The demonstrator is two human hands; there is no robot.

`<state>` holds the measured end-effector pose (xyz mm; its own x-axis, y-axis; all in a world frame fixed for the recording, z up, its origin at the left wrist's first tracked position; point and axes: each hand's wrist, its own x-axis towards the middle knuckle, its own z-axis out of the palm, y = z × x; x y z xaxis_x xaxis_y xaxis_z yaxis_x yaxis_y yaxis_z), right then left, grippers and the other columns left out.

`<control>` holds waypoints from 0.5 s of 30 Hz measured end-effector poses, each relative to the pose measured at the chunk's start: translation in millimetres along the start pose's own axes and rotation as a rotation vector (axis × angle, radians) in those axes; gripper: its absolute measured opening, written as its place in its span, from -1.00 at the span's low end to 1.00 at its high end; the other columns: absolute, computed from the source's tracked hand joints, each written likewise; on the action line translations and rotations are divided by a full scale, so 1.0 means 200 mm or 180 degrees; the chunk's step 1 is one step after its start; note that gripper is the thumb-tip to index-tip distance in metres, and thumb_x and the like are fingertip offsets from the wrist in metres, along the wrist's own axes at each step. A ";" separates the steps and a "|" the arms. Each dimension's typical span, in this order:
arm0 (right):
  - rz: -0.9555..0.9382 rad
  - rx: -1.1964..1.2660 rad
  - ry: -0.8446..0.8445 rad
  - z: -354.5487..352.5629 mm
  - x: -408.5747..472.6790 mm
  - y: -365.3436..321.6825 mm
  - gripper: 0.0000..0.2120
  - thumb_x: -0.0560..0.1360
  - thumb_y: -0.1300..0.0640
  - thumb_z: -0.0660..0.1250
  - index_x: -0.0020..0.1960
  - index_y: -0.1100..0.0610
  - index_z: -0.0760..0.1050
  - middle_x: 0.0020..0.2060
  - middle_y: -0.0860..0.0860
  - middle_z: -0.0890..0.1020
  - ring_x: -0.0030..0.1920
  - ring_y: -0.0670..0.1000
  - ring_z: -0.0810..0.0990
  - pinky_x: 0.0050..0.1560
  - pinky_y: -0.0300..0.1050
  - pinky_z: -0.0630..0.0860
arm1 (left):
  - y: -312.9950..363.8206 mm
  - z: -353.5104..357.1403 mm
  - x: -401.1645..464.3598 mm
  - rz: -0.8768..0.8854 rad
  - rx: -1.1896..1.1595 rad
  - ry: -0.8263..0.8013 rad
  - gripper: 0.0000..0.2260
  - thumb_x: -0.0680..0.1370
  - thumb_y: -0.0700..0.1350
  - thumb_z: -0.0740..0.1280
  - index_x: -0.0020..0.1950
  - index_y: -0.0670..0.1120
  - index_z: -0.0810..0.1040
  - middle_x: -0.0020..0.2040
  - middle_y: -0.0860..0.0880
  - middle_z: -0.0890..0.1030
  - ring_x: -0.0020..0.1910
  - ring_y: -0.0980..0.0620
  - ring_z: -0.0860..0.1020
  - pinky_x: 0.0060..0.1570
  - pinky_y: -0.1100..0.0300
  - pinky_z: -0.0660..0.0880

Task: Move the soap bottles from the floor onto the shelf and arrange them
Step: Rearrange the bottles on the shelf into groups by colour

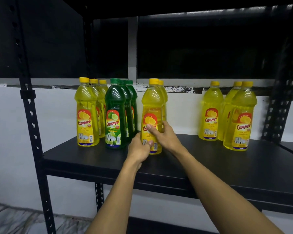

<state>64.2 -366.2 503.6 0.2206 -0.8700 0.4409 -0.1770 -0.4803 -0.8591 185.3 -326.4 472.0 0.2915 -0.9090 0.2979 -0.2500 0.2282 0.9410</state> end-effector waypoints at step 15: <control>-0.0032 0.0279 -0.0151 0.00 -0.05 0.00 -0.37 0.51 -0.20 0.38 0.47 0.04 0.34 0.25 -0.02 0.62 0.17 -0.04 0.66 0.18 -0.03 0.64 | 0.02 -0.01 -0.03 0.0048 0.0096 0.0020 -0.62 0.56 -0.12 0.46 0.37 -0.05 0.52 0.11 -0.02 0.67 0.09 -0.01 0.65 0.19 -0.06 0.59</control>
<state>62.1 -358.3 498.9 0.2674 -0.8579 0.4387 -0.0904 -0.4756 -0.8750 183.8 -319.1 474.6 0.2933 -0.9033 0.3131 -0.2820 0.2312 0.9311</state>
